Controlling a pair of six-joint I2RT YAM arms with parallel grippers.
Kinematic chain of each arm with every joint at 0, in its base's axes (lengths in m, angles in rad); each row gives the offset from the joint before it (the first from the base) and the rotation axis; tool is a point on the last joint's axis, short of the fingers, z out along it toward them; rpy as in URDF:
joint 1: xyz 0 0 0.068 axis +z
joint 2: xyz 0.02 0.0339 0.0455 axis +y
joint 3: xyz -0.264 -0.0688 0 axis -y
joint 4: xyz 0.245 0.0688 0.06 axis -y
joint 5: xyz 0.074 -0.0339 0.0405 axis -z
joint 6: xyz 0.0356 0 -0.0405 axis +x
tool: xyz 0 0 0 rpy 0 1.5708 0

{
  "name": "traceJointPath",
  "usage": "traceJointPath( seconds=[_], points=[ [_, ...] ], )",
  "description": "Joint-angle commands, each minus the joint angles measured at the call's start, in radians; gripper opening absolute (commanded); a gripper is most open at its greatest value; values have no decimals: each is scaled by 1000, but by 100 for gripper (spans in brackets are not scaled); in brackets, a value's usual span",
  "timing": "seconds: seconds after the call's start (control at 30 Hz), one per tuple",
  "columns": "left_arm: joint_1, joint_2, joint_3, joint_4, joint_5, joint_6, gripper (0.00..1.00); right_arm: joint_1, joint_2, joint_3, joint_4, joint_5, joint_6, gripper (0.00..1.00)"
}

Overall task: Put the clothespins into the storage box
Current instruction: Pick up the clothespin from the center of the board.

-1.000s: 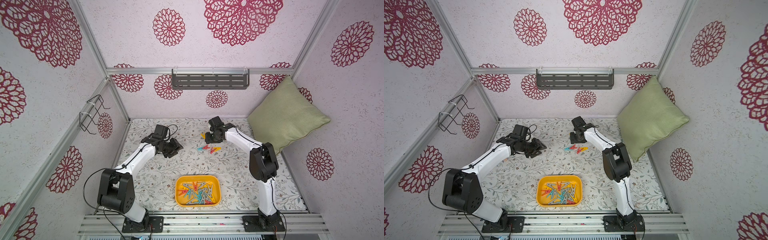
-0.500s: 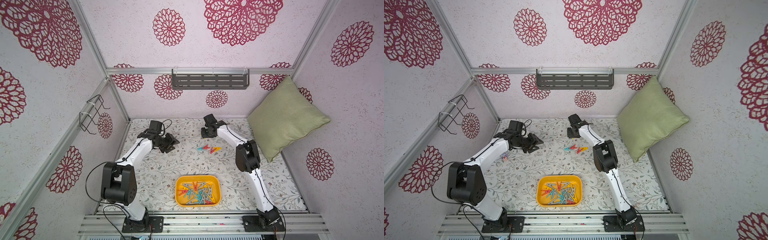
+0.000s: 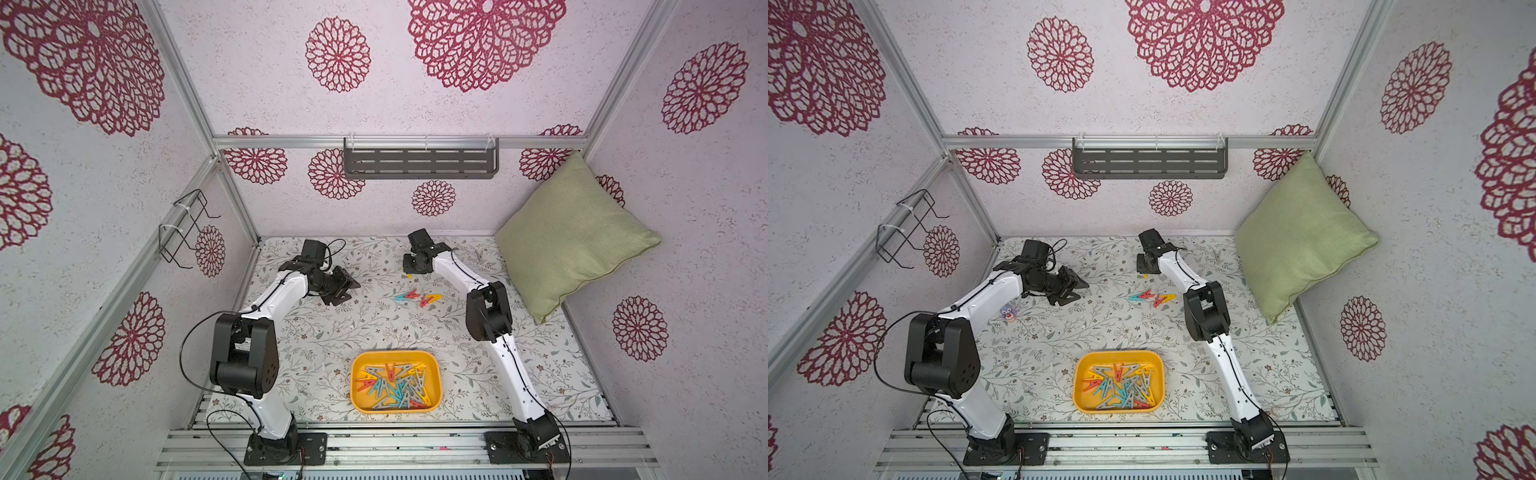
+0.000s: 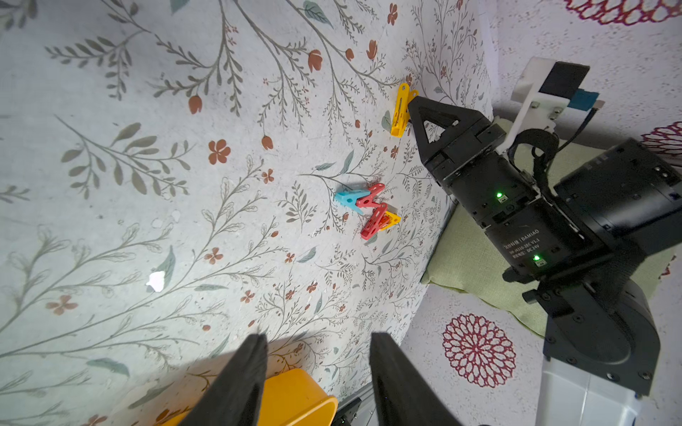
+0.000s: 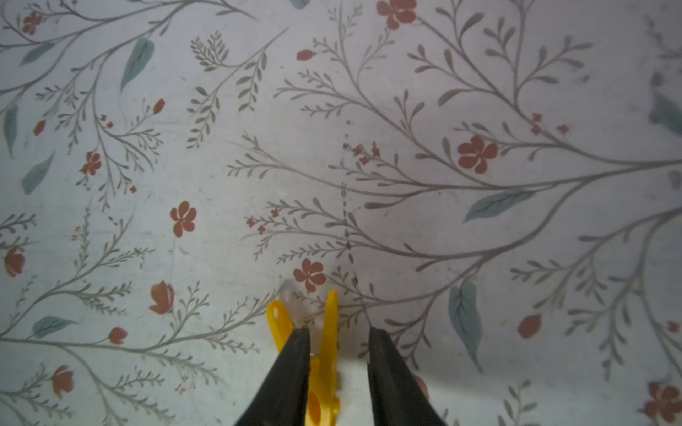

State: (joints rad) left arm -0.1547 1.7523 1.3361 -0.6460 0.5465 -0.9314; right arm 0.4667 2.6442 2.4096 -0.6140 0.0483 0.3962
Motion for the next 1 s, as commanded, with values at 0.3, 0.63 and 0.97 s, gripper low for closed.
traceJointPath(
  seconds=[0.3,0.63,0.97],
  points=[
    [27,4,23,-38,10,31,52,-16,51,50,5,-37,30,25],
    [29,-22,28,-56,-15,34,52,-19,65,52,11,-86,35,7],
    [27,-122,-80,10,-63,-3,52,-16,-24,45,-7,-183,43,0]
  ],
)
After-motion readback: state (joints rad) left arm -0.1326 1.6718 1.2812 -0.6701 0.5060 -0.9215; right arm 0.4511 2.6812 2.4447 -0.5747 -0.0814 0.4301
